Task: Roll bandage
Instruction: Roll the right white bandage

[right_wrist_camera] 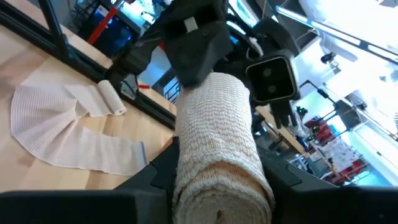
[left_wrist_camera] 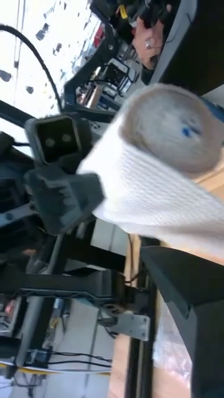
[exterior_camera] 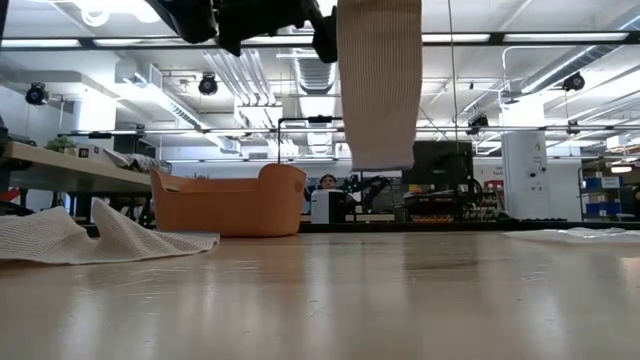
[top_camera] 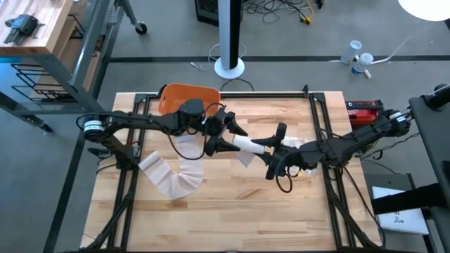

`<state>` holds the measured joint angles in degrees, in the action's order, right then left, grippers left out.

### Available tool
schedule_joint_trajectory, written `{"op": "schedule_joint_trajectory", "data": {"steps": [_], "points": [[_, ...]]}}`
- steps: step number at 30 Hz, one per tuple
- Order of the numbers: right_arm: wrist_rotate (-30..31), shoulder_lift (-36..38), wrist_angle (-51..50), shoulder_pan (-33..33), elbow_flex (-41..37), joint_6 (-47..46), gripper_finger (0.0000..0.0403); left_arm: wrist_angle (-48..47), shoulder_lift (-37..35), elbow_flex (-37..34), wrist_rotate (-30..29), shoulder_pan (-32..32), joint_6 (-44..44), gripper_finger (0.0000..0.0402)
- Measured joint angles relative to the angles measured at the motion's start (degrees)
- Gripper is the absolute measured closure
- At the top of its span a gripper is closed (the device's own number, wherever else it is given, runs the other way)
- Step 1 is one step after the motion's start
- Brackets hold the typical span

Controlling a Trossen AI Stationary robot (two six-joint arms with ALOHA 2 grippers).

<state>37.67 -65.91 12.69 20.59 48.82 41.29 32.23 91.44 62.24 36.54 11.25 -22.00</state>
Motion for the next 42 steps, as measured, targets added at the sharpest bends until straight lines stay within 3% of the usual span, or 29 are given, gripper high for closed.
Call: {"op": "schedule_joint_trajectory", "data": {"steps": [9,14,27,35,42], "points": [[2.71,0.0,0.02,-0.69,0.0,1.31,0.0277,5.92,2.76,0.32,-0.03,0.0,-1.75,0.0071],[2.83,-0.35,0.04,-0.86,0.0,-0.83,0.0267,5.48,4.46,2.63,0.17,-0.08,-2.12,0.0108],[4.02,-2.68,0.08,0.23,0.0,-13.54,0.015,-0.67,5.9,6.62,5.03,0.52,0.94,0.0349],[10.25,-1.81,-3.39,2.9,0.0,-17.68,0.0097,-2.31,4.04,6.62,7.52,0.94,2.48,0.0335],[11.64,-4.32,-3.13,1.48,-0.05,-17.52,0.0103,-2.23,3.93,6.6,6.82,0.76,3.54,0.0328]]}}
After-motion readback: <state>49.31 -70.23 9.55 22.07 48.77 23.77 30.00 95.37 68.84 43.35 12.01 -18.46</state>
